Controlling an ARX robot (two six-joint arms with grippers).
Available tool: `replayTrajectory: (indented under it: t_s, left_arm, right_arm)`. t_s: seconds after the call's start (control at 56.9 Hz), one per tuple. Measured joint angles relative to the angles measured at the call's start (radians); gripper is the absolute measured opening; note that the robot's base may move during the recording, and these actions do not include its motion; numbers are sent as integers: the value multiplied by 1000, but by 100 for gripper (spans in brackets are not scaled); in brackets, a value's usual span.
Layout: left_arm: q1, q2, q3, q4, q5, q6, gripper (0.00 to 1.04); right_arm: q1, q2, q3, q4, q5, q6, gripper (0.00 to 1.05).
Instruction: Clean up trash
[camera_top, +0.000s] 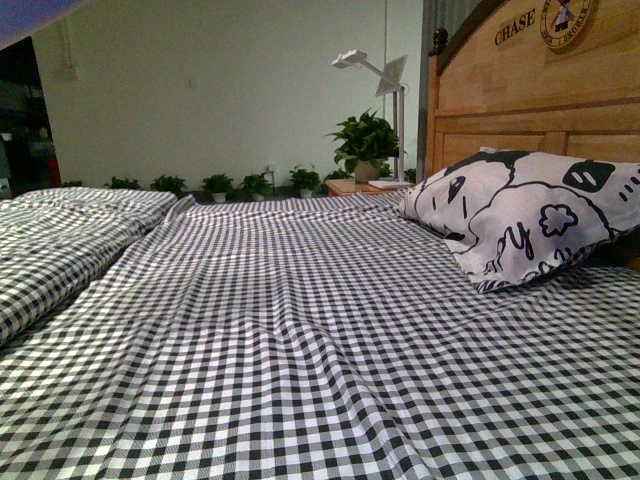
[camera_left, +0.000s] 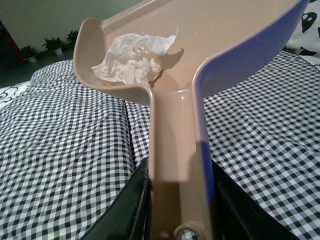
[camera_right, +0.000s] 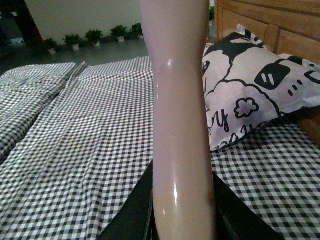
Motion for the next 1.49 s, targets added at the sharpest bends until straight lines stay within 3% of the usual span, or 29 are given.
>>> replayTrajectory:
  t_s: [0.738,1.493]
  left_arm:
    - [116,-288,-159,-182,178,-27,29]
    - [149,-346,-219,-230,216,-29,29]
  right_arm:
    - [100,-356,-189,-107,82,56,20]
    - [123,-410,-221,-134,123,80,20]
